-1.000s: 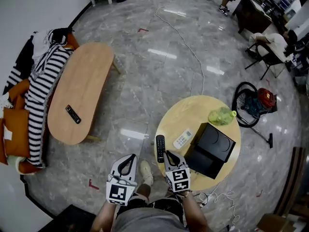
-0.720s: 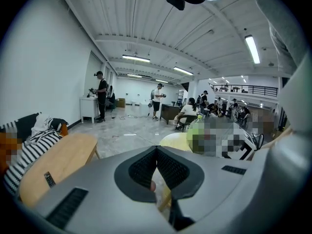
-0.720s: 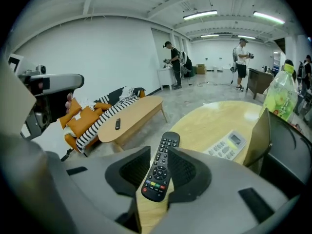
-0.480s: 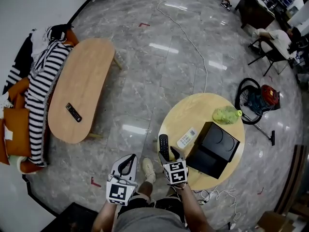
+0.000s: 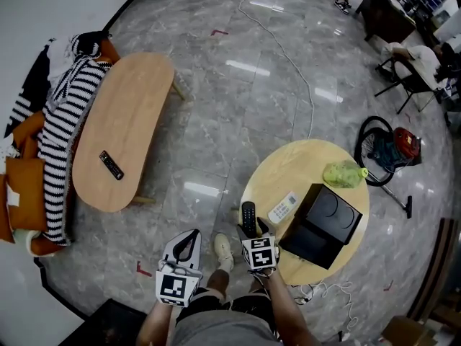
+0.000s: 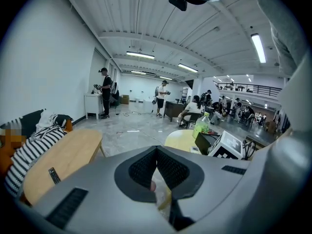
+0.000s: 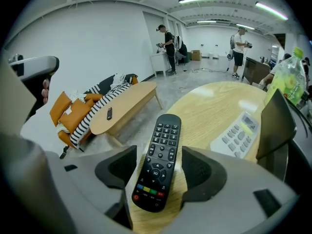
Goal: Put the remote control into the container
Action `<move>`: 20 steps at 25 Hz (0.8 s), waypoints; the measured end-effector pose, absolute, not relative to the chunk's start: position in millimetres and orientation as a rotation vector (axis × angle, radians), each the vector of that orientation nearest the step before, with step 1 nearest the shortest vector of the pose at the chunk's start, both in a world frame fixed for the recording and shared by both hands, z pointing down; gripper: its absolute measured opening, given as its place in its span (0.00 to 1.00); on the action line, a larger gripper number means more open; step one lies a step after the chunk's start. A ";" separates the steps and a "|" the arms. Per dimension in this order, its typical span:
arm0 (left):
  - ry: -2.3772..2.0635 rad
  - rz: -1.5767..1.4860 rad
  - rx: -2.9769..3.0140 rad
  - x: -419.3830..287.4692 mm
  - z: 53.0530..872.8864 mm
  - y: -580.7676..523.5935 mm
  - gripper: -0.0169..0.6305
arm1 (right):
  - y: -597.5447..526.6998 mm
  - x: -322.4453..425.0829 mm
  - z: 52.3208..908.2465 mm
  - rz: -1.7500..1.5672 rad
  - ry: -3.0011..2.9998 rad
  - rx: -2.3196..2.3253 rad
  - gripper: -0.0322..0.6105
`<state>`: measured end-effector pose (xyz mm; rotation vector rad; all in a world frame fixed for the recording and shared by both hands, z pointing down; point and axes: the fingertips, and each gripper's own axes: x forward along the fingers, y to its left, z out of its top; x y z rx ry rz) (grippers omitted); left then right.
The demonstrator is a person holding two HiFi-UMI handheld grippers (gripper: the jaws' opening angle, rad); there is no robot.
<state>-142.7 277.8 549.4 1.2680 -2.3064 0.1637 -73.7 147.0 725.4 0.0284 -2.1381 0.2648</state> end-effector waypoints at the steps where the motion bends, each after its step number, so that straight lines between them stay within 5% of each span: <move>1: -2.307 0.157 1.261 -143.8 550.7 278.8 0.04 | 146.2 -73.7 727.1 0.267 -2.133 0.031 0.47; 14: -2.313 0.151 1.234 -149.2 555.3 283.7 0.04 | 140.3 -72.5 734.5 0.252 -2.094 0.067 0.47; 20: -2.317 0.171 1.235 -150.9 551.8 282.9 0.04 | 134.9 -71.6 734.8 0.227 -2.072 0.083 0.38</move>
